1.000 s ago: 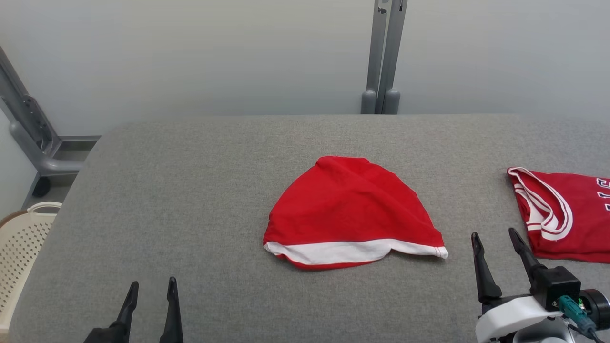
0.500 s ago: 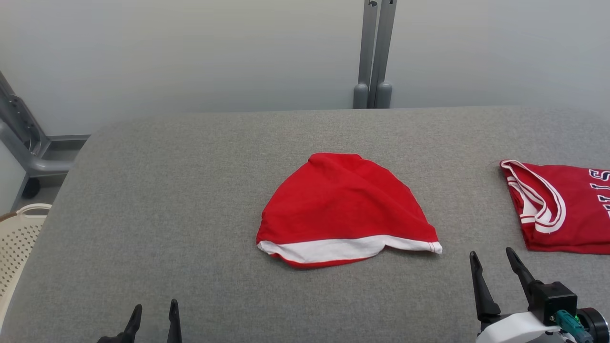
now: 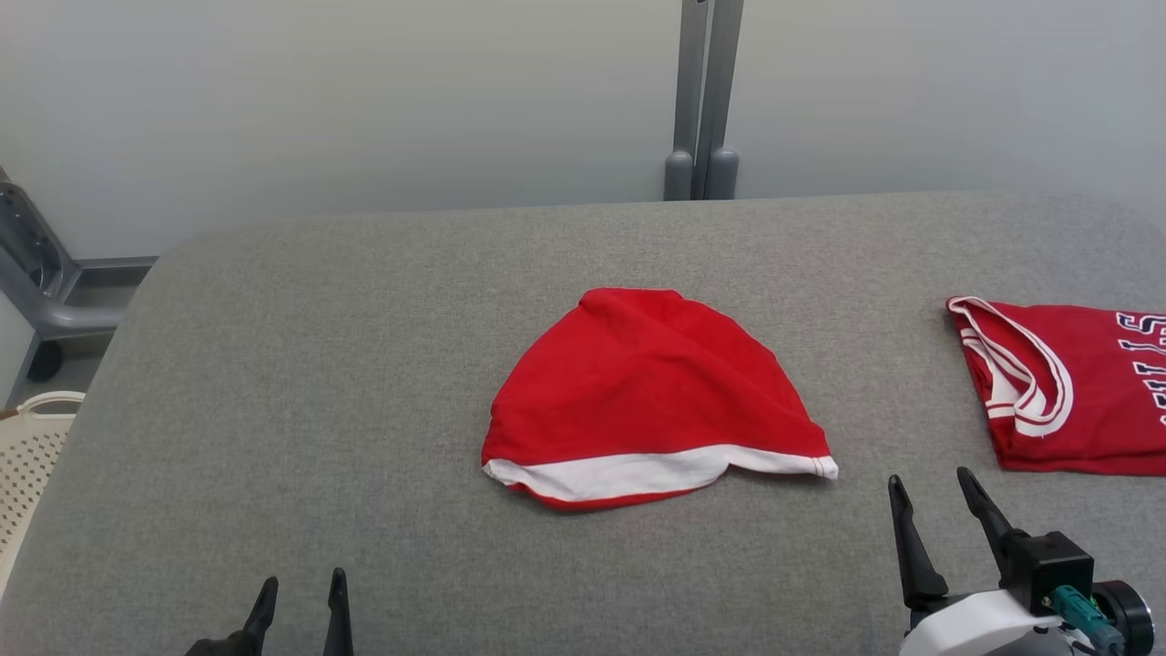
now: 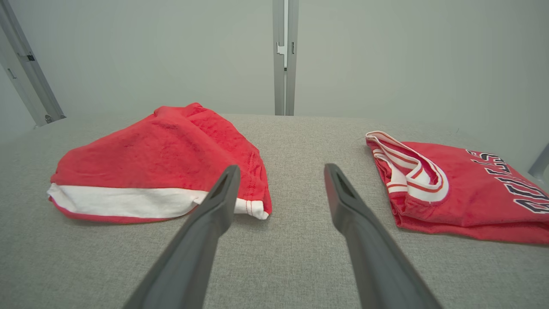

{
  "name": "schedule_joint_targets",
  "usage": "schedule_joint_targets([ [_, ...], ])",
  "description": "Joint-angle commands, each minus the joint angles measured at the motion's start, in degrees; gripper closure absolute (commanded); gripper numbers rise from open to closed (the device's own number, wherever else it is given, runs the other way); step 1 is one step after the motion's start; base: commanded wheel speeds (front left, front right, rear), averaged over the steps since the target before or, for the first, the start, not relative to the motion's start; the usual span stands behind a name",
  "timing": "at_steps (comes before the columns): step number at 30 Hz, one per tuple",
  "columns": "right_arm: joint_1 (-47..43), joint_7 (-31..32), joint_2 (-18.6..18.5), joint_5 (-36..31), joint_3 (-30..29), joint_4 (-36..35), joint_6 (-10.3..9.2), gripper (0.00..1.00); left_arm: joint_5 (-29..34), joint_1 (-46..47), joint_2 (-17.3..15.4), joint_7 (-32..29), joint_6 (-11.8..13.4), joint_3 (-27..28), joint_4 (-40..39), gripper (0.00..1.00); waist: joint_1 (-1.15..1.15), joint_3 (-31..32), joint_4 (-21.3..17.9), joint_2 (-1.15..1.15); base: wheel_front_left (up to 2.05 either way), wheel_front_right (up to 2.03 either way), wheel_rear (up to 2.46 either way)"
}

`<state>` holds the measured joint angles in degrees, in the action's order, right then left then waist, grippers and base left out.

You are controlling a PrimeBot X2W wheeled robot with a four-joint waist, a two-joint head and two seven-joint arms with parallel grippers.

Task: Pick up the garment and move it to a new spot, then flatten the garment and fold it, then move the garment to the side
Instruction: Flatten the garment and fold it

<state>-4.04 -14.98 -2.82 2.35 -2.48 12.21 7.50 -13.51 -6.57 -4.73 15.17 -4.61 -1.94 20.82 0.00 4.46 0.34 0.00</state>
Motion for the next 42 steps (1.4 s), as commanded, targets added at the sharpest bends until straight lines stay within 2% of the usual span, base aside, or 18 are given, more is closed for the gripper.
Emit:
schedule_joint_targets([
  [1, 0.6, -0.14, -0.13, 0.06, 0.06, -0.13, -0.04, 0.0, 0.29, 0.92, 0.1, 0.02, -0.35, 0.07, -0.06, 0.0, 0.0, -0.11, 0.0, 0.0, 0.0, 0.0, 0.0],
  [7, 1.39, -0.13, -0.13, 0.19, 0.33, -0.93, -0.04, 0.0, -0.92, 2.23, 0.39, -0.4, -1.1, -1.03, 1.18, 0.0, 0.0, -0.77, -0.18, 0.0, 0.0, 0.0, 0.0],
  [10, 2.32, 0.36, -0.13, -0.46, 0.93, 0.21, -0.04, 0.0, -2.98, 4.1, 0.48, -2.86, -1.81, -2.16, 1.68, 0.0, 0.0, -1.3, -0.29, 0.0, 0.0, 0.0, 0.0],
  [17, 8.98, 11.26, -0.3, -2.52, 2.74, 3.18, -0.04, 0.0, -6.57, 11.57, 0.05, -13.32, -2.65, -6.65, 1.6, 0.0, 0.0, -4.08, -1.23, 0.0, 0.0, 0.0, 0.0],
  [20, 12.65, 17.02, -2.11, -3.03, 4.83, 5.1, -0.04, 0.0, -8.39, 15.79, -0.12, -18.94, -2.79, -8.19, 2.89, 0.0, 0.0, -6.65, -1.75, 0.0, 0.0, 0.0, 0.0],
  [26, 19.71, 23.03, -5.13, -3.15, 8.04, 9.14, -0.04, 0.0, -12.13, 23.44, 0.63, -28.6, -2.74, -9.32, 6.07, 0.0, 0.0, -11.73, -3.02, 0.0, 0.0, 0.0, 0.0],
  [34, 23.97, 23.58, -5.94, -1.88, 10.96, 14.48, -0.04, 0.0, -13.65, 27.58, 1.02, -32.45, -2.57, -10.61, 9.02, 0.0, 0.0, -14.67, -3.81, 0.0, 0.0, 0.0, 0.0],
  [42, 25.84, 20.81, -6.14, -0.47, 13.14, 18.0, -0.04, 0.0, -13.73, 29.03, 0.99, -31.52, -2.65, -11.91, 10.72, 0.0, 0.0, -15.57, -3.88, 0.0, 0.0, 0.0, 0.0],
])
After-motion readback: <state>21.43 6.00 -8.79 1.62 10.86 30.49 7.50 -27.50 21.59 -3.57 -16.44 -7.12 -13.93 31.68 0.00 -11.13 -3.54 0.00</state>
